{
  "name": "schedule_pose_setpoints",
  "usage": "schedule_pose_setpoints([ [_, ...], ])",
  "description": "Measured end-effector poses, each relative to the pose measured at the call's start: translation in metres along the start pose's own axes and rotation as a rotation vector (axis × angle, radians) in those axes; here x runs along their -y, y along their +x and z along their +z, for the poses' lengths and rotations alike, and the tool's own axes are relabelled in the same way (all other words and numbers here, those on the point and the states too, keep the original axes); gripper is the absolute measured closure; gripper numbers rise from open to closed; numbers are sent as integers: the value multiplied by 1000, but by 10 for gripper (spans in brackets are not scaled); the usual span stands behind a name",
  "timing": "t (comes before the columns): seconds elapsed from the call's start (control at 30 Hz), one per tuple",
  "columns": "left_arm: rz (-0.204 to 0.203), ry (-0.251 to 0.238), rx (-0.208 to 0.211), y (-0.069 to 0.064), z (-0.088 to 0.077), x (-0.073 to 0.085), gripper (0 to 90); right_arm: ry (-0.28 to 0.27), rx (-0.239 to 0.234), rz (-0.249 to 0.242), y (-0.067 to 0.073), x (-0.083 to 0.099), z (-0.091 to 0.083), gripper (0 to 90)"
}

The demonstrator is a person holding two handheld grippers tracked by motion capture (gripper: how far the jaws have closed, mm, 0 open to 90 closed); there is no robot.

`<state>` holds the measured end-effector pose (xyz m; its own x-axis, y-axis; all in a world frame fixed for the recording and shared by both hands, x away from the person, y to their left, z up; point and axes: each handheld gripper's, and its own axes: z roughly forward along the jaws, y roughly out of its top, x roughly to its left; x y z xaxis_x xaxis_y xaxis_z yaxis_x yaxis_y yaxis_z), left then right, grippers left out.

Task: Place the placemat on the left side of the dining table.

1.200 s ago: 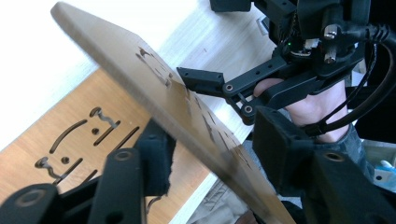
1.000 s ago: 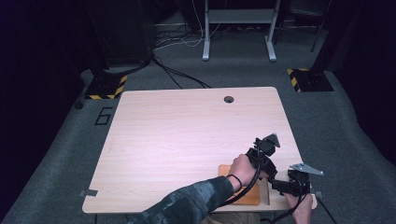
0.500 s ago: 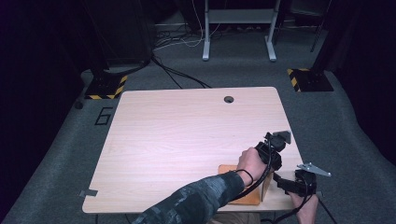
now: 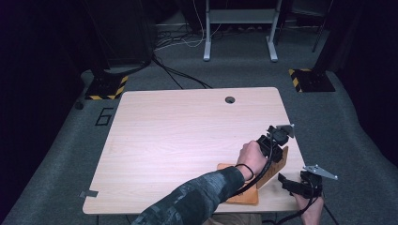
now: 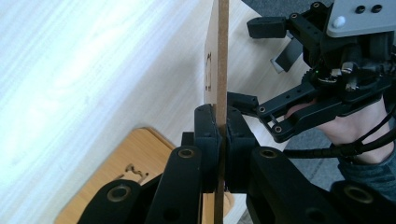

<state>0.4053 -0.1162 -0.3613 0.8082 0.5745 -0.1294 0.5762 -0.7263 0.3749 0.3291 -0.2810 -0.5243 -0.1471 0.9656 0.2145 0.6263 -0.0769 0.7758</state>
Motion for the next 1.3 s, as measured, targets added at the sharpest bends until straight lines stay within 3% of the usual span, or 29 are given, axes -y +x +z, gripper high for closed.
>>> schedule_pose_setpoints([
  [0.43, -1, -36, -13, 21, -26, 1, 862, 68, 30, -85, 5, -9, 16, 12],
  [0.8, -32, -61, -30, 48, -47, 12, 862, 83, 28, -84, 7, -9, 19, 9],
  [0.97, -47, -75, -37, 61, -57, 17, 862, 91, 40, -106, 7, -9, 20, 5],
  [1.3, -110, -93, -65, 91, -72, 30, 862, 94, 47, -111, 8, -9, 21, 5],
])
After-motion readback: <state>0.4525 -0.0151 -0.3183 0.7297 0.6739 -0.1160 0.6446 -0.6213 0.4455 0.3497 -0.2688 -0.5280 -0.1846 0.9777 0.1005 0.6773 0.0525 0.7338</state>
